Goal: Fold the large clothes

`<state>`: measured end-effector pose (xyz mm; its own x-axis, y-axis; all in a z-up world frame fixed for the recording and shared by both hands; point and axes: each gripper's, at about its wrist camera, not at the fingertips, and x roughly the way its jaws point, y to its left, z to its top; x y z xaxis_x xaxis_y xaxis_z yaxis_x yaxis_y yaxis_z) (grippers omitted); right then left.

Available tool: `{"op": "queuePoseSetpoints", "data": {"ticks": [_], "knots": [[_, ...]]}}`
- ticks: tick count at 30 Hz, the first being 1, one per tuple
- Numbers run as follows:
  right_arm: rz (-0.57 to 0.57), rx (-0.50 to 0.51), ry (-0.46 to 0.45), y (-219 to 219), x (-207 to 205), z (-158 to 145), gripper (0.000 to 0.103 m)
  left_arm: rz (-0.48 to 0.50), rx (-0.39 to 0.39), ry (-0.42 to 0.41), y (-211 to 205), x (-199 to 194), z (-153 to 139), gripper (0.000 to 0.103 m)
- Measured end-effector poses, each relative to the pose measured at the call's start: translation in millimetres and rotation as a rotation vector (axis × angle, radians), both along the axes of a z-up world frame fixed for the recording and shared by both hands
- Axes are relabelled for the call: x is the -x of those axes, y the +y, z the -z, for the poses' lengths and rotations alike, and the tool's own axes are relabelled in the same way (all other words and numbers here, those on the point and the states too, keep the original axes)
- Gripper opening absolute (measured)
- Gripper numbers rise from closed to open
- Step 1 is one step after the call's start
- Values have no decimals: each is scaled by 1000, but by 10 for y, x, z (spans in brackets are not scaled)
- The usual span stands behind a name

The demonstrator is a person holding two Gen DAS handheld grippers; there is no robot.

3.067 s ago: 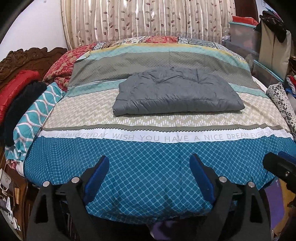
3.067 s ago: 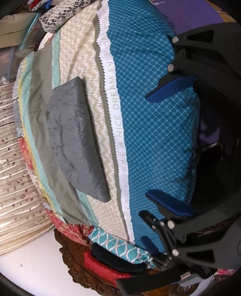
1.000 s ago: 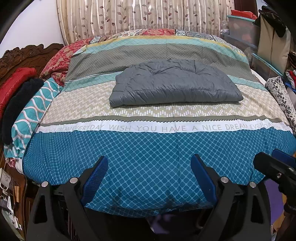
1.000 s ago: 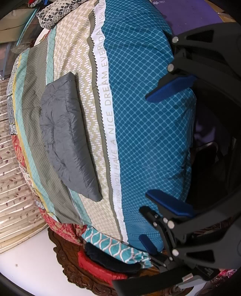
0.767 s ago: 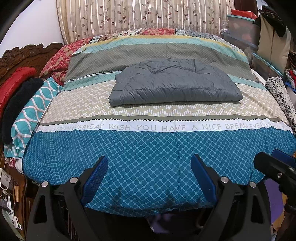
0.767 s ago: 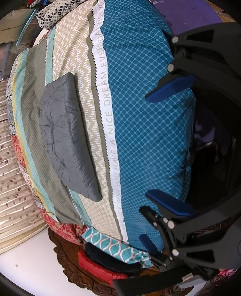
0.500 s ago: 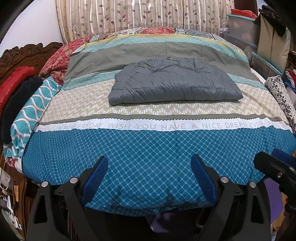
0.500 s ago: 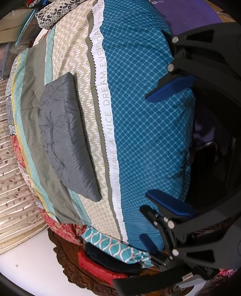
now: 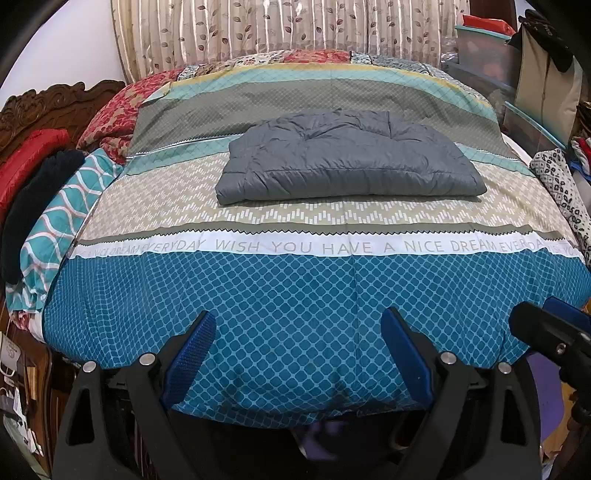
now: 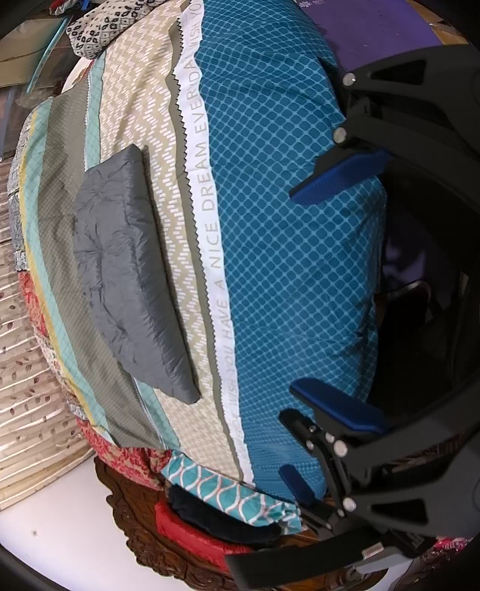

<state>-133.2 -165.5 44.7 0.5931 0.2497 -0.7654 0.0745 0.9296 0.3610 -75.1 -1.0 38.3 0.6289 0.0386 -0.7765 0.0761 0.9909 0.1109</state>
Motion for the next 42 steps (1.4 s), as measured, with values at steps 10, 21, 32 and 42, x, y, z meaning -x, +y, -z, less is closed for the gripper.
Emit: {"op": "queuePoseSetpoints", "data": {"ticks": [10,21,32,42], "knots": [[-2,0,1,-12,-5,3,91,1,-1,9,10,-30,7,7],[-1,-2,3,-9,-15,12,91,0,-3,16,5,-44,23,7],[0,-3,4,-18,-21,10,91,-2,-3,19,13,-44,41,7],[2,-8,7,-9,-31,13,91,-1,-5,23,16,-34,56,7]]}}
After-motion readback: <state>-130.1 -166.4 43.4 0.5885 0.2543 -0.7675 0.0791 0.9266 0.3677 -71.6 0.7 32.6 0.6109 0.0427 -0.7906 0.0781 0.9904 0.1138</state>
